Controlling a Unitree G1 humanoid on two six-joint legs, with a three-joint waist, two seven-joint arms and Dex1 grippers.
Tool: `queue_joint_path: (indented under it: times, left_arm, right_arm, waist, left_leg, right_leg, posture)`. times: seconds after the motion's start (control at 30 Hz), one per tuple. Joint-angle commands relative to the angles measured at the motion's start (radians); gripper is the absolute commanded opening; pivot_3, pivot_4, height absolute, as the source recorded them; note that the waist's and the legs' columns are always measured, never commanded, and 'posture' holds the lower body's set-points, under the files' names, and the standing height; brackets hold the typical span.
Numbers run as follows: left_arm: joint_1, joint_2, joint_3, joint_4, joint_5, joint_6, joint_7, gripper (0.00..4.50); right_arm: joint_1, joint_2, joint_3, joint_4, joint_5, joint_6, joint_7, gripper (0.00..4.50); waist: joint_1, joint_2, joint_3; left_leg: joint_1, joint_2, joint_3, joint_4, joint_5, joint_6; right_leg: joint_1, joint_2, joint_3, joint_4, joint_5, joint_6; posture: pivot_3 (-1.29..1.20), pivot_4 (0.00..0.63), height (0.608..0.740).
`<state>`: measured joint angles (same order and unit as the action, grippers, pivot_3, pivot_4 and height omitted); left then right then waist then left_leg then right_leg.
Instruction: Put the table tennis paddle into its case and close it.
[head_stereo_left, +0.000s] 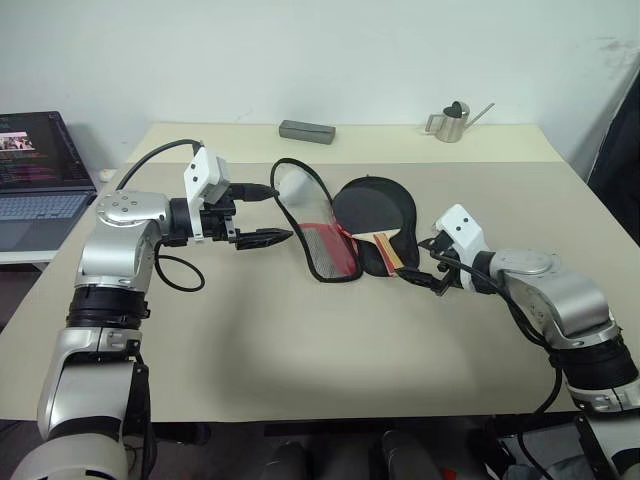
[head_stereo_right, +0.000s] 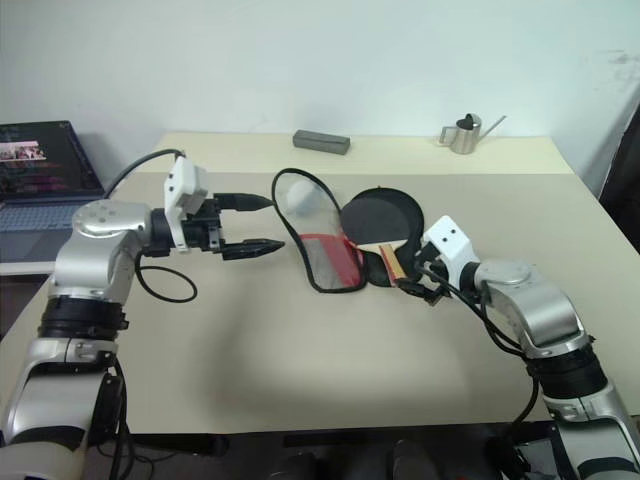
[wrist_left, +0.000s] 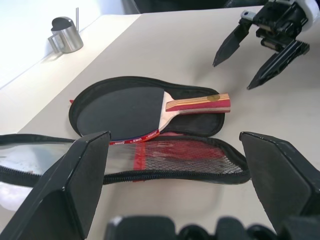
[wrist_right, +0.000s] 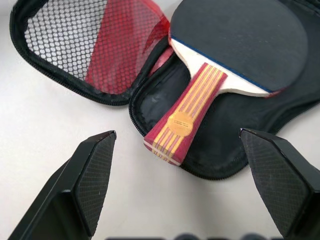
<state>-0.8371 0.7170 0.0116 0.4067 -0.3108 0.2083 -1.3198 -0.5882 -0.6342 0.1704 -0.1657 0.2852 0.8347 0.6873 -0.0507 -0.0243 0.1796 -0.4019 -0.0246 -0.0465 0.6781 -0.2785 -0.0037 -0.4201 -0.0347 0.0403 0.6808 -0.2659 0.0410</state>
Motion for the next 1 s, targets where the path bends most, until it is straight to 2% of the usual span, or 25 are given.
queue_joint_path:
  times: [0.03,0.6,1.0]
  left_arm:
    - [-0.025,0.01,0.031,-0.013,-0.015,-0.011,0.005,4.5]
    - [-0.028,0.009,0.029,-0.018,-0.017,-0.01,0.003,4.5]
    - [-0.027,0.01,0.031,-0.02,-0.018,-0.01,0.003,4.5]
  right_arm:
    - [-0.007,-0.011,0.038,0.015,-0.061,-0.102,0.02,4.32]
    - [-0.067,0.079,0.074,0.246,-0.244,-0.345,-0.012,4.32]
    - [-0.108,0.135,0.06,0.281,-0.268,-0.36,-0.009,4.32]
  waist:
    - [0.0,0.0,0.0]
    - [0.0,0.0,0.0]
    - [0.0,0.0,0.0]
  left_leg:
    - [0.0,0.0,0.0,0.0,0.0,0.0]
    - [0.0,0.0,0.0,0.0,0.0,0.0]
    - [0.001,0.0,0.0,0.001,0.0,0.0]
  right_leg:
    - [0.0,0.0,0.0,0.0,0.0,0.0]
    - [0.0,0.0,0.0,0.0,0.0,0.0]
    - [0.0,0.0,0.0,0.001,0.0,0.0]
  posture:
    - [0.0,0.15,0.74]
    - [0.0,0.15,0.74]
    - [0.0,0.15,0.74]
